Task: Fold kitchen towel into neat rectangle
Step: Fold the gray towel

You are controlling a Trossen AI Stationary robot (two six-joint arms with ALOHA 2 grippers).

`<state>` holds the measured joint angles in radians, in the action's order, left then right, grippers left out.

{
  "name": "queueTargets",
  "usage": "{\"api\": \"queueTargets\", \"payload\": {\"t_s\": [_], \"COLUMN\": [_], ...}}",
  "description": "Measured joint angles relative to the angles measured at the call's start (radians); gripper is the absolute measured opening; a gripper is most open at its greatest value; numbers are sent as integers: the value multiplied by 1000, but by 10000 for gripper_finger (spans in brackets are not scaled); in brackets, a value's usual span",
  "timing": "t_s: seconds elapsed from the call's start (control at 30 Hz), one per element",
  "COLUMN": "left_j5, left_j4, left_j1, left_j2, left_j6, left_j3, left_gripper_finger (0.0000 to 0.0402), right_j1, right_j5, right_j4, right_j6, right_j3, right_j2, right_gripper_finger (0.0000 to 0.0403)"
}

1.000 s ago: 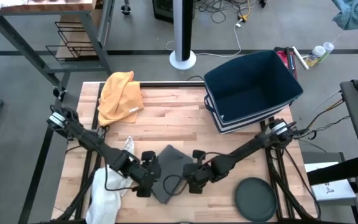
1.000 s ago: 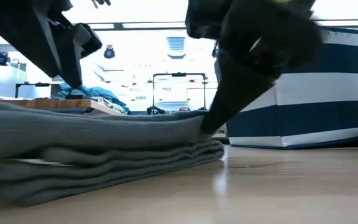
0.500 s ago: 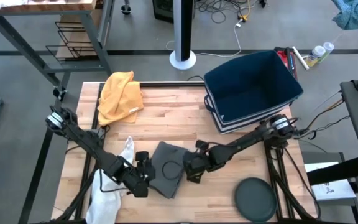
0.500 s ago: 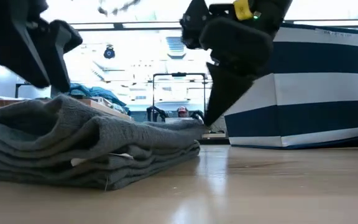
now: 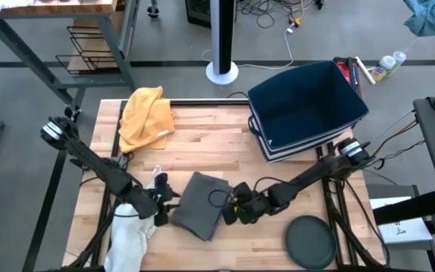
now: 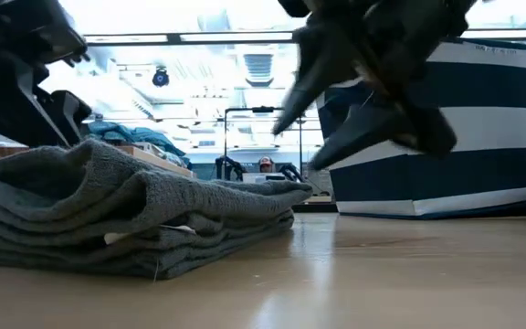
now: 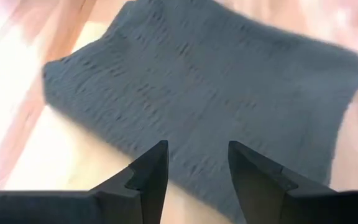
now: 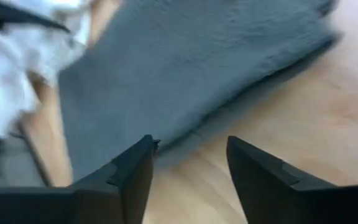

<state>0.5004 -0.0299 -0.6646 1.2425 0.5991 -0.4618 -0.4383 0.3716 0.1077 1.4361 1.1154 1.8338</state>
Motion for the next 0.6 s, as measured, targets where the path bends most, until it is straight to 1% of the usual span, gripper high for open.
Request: {"api": "queueTargets", "payload": {"t_s": [0.1, 0.2, 0.3, 0.4, 0.5, 0.6], "left_j5": [-19, -20, -20, -20, -15, -11], "left_j4": [133, 140, 140, 140, 145, 146], "left_j1": [0, 0, 1, 0, 0, 1], "left_j2": [-3, 11, 27, 45, 64, 73], "left_j6": [-23, -23, -26, -30, -31, -32], "left_j3": [66, 85, 89, 91, 90, 90], "left_gripper_finger": [160, 155, 149, 145, 141, 138], "right_j1": [0, 3, 3, 11, 25, 40], "right_j5": [41, 27, 16, 13, 21, -30], "right_j4": [-99, -91, -147, -228, -259, -288], "right_j6": [88, 174, 238, 248, 220, 194], "right_j3": [-50, -89, -114, -128, -135, -117], "right_j2": [9, 18, 37, 36, 34, 36], "right_gripper_finger": [232, 251, 263, 267, 262, 250]}}
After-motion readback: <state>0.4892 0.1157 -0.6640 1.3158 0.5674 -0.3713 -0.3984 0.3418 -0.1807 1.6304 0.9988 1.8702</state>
